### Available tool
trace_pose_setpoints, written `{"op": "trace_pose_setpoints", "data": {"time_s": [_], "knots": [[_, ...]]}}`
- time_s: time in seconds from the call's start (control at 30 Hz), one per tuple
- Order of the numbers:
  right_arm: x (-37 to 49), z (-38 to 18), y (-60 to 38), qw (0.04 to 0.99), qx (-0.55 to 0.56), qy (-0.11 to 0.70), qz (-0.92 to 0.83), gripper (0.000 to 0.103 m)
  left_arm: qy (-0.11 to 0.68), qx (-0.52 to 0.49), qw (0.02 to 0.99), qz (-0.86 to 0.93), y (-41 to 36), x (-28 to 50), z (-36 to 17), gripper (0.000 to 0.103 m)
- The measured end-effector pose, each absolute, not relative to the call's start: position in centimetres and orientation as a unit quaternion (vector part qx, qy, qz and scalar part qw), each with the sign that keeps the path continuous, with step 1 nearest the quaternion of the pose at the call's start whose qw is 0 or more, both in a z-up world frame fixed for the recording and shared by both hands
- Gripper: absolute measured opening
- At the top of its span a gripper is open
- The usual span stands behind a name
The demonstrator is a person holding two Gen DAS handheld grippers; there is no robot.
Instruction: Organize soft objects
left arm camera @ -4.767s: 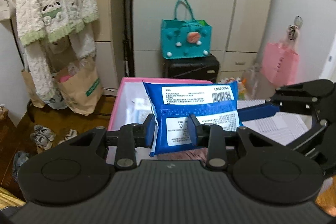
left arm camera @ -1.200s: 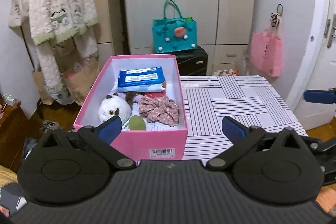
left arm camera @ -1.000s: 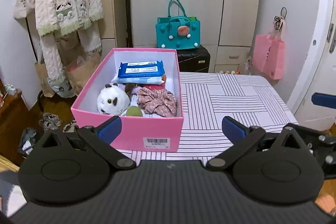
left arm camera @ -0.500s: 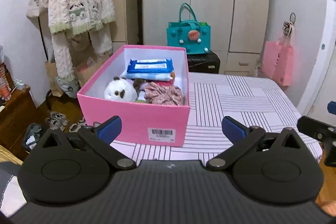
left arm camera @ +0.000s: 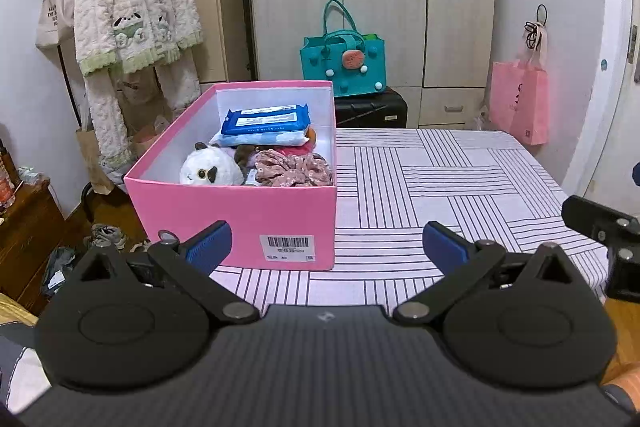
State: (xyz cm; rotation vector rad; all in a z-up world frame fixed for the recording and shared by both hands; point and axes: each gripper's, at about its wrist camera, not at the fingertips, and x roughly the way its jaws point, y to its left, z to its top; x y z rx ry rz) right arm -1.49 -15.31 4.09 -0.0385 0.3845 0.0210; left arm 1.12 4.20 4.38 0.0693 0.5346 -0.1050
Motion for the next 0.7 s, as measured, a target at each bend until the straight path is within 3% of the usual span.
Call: {"op": "trace_pose_setpoints", "data": {"time_s": [0.7], "knots": [[-2.05,3.65,-15.51,0.981,-0.010,0.195,-0.021,0.103,0.260,0.038,0.962,-0.072,4.05,0.98,4.55,0.103]]}}
